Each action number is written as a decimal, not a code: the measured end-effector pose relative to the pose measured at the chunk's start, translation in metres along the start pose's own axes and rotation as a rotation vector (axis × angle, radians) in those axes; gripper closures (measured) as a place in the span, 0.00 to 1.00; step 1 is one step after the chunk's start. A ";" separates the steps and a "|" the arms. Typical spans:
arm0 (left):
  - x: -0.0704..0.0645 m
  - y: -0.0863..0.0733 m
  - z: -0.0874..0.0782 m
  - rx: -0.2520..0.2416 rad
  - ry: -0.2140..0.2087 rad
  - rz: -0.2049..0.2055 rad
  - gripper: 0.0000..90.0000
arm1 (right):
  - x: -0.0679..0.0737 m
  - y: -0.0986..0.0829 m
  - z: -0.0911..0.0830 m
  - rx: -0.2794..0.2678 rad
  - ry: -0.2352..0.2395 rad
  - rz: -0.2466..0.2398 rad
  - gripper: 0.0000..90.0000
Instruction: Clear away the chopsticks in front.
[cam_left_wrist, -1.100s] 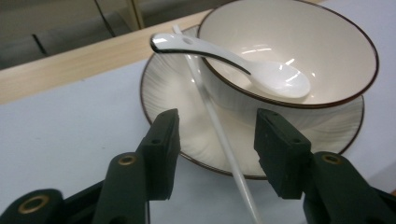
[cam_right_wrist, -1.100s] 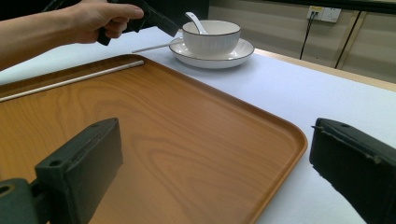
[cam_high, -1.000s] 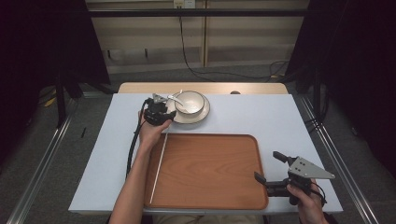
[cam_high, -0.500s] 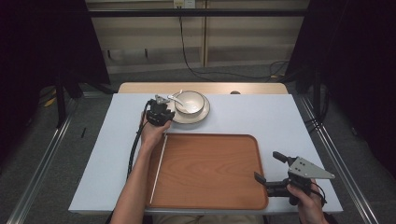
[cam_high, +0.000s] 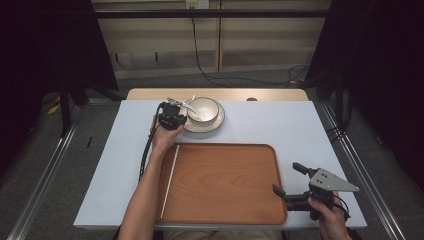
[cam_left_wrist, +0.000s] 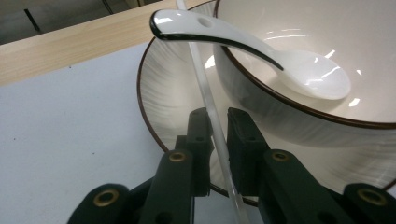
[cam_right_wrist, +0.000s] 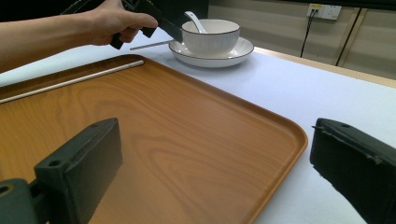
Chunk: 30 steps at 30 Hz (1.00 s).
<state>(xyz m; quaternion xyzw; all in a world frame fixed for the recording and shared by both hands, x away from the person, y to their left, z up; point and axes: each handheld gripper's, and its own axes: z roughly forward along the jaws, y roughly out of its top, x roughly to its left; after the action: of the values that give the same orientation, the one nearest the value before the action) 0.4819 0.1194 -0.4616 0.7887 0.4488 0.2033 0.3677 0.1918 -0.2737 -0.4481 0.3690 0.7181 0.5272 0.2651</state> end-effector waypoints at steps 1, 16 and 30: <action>0.001 0.001 0.001 0.009 -0.002 -0.002 0.89 | 0.000 0.000 0.000 0.000 -0.003 0.001 0.02; 0.007 0.006 0.017 0.067 0.022 -0.026 0.88 | -0.001 -0.001 -0.001 -0.002 -0.007 0.008 0.02; 0.002 0.011 0.020 0.091 0.023 -0.025 0.92 | -0.001 -0.001 -0.001 0.000 -0.015 0.007 0.02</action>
<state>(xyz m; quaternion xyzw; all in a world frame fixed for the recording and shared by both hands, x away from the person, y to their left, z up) 0.5017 0.1096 -0.4662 0.7966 0.4713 0.1873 0.3289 0.1917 -0.2757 -0.4489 0.3754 0.7149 0.5253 0.2684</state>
